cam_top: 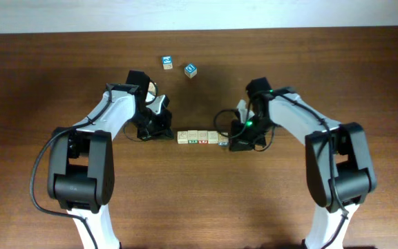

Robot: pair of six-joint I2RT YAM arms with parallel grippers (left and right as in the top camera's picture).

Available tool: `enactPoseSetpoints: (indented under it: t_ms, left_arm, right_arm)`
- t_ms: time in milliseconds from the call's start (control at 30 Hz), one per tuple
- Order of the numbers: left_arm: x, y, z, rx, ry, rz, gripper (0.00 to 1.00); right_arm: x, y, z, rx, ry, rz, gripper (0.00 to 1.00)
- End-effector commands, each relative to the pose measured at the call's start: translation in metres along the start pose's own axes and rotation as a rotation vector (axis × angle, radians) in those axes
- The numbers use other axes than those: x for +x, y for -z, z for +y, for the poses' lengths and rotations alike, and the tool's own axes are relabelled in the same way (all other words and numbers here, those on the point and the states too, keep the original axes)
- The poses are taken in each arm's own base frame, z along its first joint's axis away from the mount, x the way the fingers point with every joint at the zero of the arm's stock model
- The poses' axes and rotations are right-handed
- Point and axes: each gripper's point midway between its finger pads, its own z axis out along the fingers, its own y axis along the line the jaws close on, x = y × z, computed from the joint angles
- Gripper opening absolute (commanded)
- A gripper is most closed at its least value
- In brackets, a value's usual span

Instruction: Rotate 5 blocks

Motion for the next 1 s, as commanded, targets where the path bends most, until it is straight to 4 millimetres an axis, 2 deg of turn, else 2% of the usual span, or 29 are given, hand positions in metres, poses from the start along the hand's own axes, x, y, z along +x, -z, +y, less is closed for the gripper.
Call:
enactPoseSetpoints:
  t_ms: [0, 367, 900, 967]
  left_arm:
    - [0.001, 0.000, -0.001, 0.020, -0.016, 0.004, 0.00]
    - [0.001, -0.001, 0.000, 0.014, -0.017, 0.003, 0.00]
    - [0.001, -0.001, 0.000, 0.014, -0.016, 0.004, 0.00]
    - [0.001, -0.001, 0.000, 0.014, -0.016, 0.004, 0.00]
  right_arm:
    - [0.003, -0.013, -0.007, 0.100, -0.014, 0.003, 0.04]
    - [-0.006, -0.015, -0.003, 0.103, 0.025, -0.038, 0.04]
    - [-0.007, -0.015, 0.000, 0.086, 0.051, -0.037, 0.04]
    - [-0.005, -0.010, 0.003, 0.085, 0.060, -0.031, 0.05]
